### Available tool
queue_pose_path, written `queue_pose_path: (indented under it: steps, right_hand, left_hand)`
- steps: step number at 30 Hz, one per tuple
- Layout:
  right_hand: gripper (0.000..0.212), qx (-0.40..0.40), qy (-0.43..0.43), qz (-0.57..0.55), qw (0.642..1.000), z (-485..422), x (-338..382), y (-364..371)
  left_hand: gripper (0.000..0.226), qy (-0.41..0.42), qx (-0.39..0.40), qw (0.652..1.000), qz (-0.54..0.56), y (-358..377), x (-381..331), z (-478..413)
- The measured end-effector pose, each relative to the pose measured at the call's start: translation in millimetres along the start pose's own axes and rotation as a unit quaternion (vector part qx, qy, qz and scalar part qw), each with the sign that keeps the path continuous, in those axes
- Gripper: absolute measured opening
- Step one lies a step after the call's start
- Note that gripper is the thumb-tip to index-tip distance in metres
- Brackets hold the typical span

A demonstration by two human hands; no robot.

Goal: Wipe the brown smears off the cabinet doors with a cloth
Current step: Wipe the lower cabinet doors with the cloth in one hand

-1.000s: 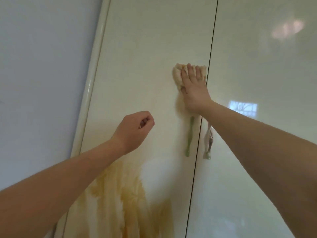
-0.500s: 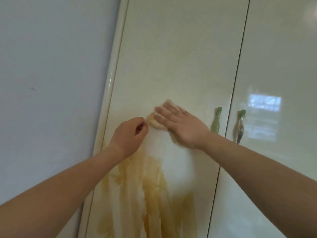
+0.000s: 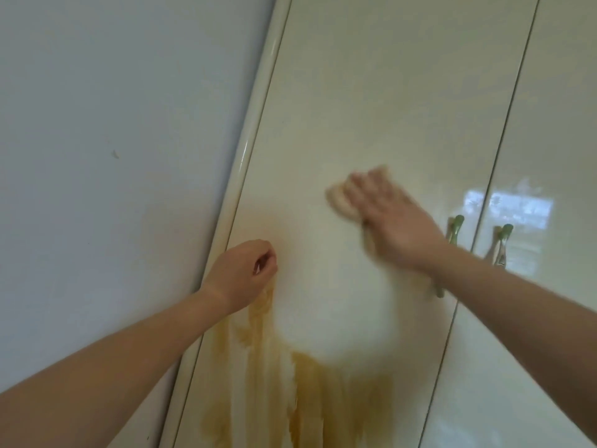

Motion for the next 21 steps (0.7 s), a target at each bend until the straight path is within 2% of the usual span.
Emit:
queue_pose_path:
  steps: [2, 3, 5, 8, 10, 12, 14, 16, 19, 21]
  right_hand:
    - [0.067, -0.037, 0.09, 0.037, 0.995, -45.1, -4.2, 5.9]
    - [0.066, -0.049, 0.092, 0.041, 0.994, -57.0, 11.5, 18.7]
    - [0.063, -0.04, 0.015, 0.024, 0.999, -50.1, 63.3, 51.8]
    - [0.062, 0.065, -0.155, -0.025, 0.986, 14.1, 135.8, 77.1]
    - [0.06, 0.104, -0.186, -0.041, 0.976, 45.4, 134.5, 65.0]
    - [0.058, 0.076, -0.148, -0.022, 0.986, 41.7, 96.6, 44.0]
    - [0.061, 0.024, -0.023, 0.015, 0.999, 14.8, 41.3, 16.5]
    - [0.066, 0.013, 0.088, 0.034, 0.995, -16.8, 2.6, 3.7]
    - [0.066, -0.012, 0.125, 0.058, 0.99, -58.9, 18.9, 20.8]
    - [0.071, 0.003, 0.092, 0.023, 0.995, -61.9, 66.0, 42.8]
  left_hand:
    - [0.014, 0.009, -0.011, 1.0, 0.023, -1.6, -0.9, -7.8]
    - [0.016, 0.014, -0.021, 0.999, 0.029, -4.7, -0.3, -14.0]
    - [0.025, 0.033, -0.053, 0.998, 0.018, -12.4, 1.1, -22.9]
    - [0.025, 0.073, -0.082, 0.993, -0.042, -25.8, 1.9, -30.9]
    - [0.023, 0.086, -0.065, 0.992, -0.068, -26.9, 2.3, -28.5]
    - [0.025, 0.097, -0.026, 0.992, -0.079, -22.3, -1.3, -32.8]
    - [0.027, 0.103, -0.002, 0.991, -0.089, -14.4, -7.7, -36.8]
    - [0.023, 0.106, 0.0, 0.989, -0.1, -8.4, -12.6, -40.0]
    - [0.015, 0.067, -0.009, 0.992, -0.106, -10.8, -10.6, -37.3]
    - [0.015, 0.039, -0.02, 0.992, -0.114, -20.6, -2.3, -30.6]
Point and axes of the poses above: each hand's wrist, its own z-axis away from the middle knuckle, its own y-axis out of the palm, x = y × z, the point moved 5 cm from there along -z, towards the middle knuckle, and after that the axes turned 14 degrees about -x, right-handed, at the moved point
